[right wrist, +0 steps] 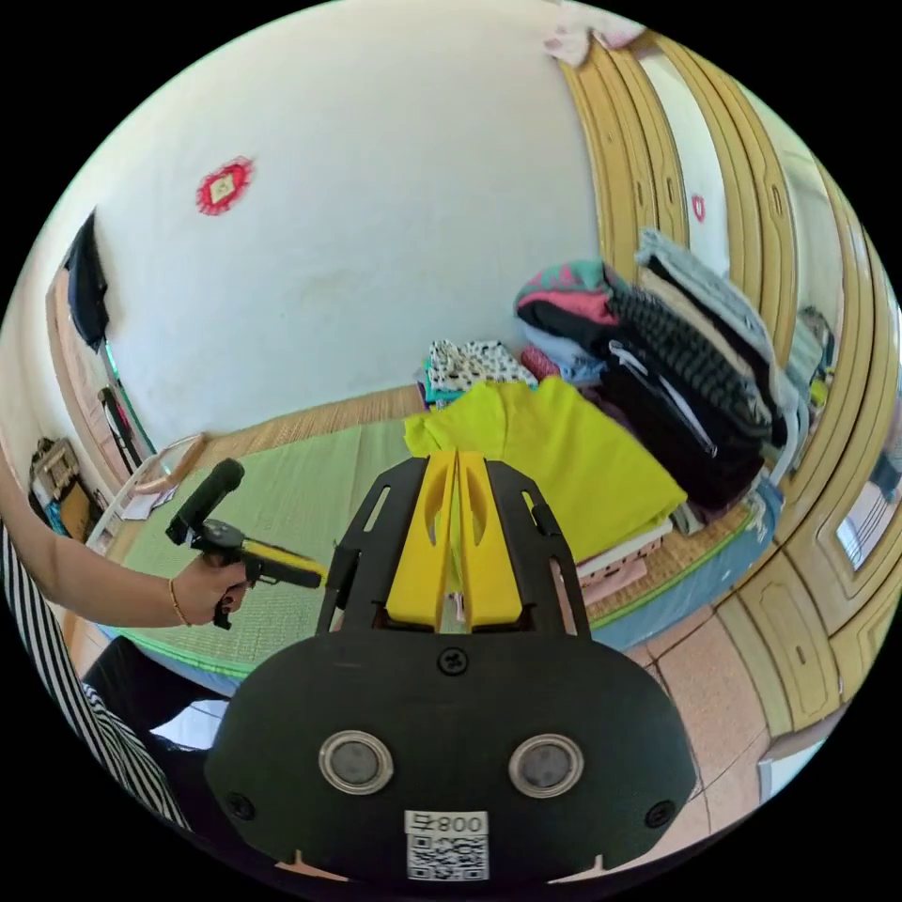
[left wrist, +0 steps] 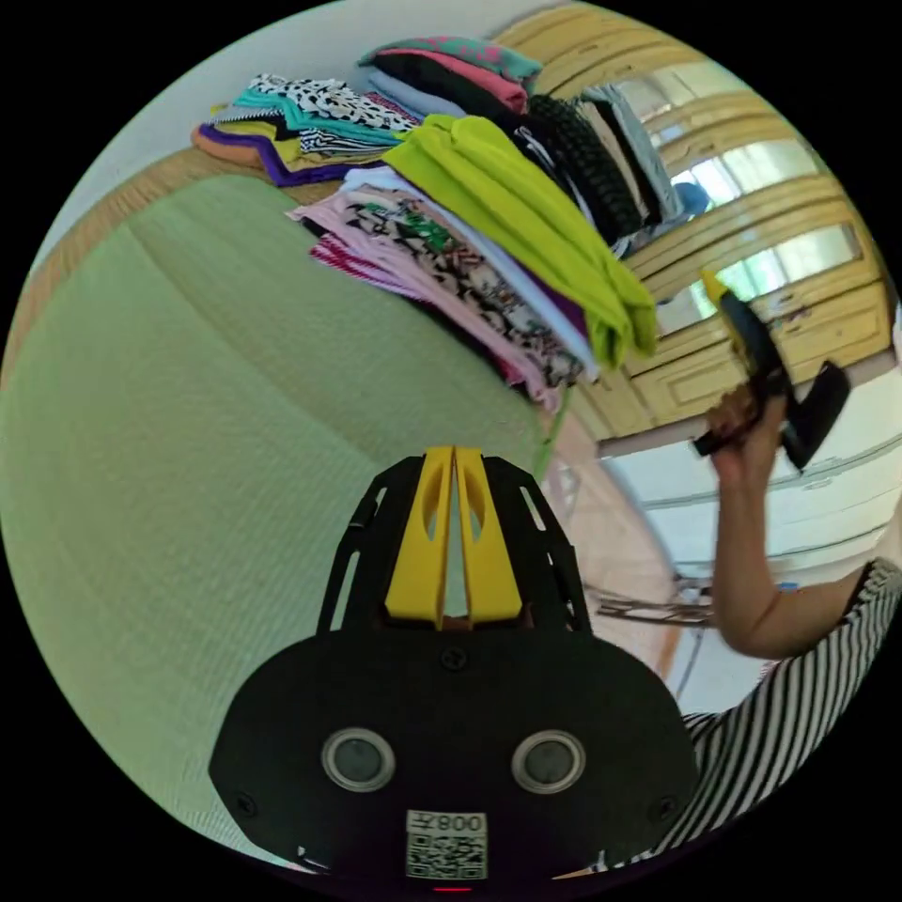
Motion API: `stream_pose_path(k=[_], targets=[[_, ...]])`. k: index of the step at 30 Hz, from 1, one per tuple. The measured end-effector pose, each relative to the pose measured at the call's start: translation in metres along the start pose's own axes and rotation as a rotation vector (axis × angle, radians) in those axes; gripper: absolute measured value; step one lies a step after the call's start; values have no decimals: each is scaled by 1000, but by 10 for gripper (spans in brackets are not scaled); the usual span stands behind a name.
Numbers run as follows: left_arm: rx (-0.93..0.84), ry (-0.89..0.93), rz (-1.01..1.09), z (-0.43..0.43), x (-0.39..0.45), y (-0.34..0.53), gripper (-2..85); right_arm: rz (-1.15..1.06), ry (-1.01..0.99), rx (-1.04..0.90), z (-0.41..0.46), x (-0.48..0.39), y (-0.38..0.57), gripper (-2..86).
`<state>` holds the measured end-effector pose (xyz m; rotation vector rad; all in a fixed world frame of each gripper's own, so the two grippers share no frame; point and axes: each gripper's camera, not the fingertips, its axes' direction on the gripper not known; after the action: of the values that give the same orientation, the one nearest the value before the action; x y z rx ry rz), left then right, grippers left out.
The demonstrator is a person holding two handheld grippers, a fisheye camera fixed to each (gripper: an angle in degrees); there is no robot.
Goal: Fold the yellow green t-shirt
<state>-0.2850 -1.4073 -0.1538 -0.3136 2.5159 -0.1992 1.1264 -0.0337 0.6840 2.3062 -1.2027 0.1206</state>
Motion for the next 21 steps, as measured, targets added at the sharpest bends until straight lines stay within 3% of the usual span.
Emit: stream_pose_path(k=[2,5,15,21], targets=[[-69,-222,54,0,0,30,2,-74,24,95,-19,-31,-11,1],[-142,-366,90,8,2,63,2,-124,-17,200,-26,-59,-28,2],[15,-383,87,-11,11,133,3,-182,-162,179,47,-110,-106,21],[84,-317,24,-34,3,170,3,-112,-194,48,150,-108,-181,68]])
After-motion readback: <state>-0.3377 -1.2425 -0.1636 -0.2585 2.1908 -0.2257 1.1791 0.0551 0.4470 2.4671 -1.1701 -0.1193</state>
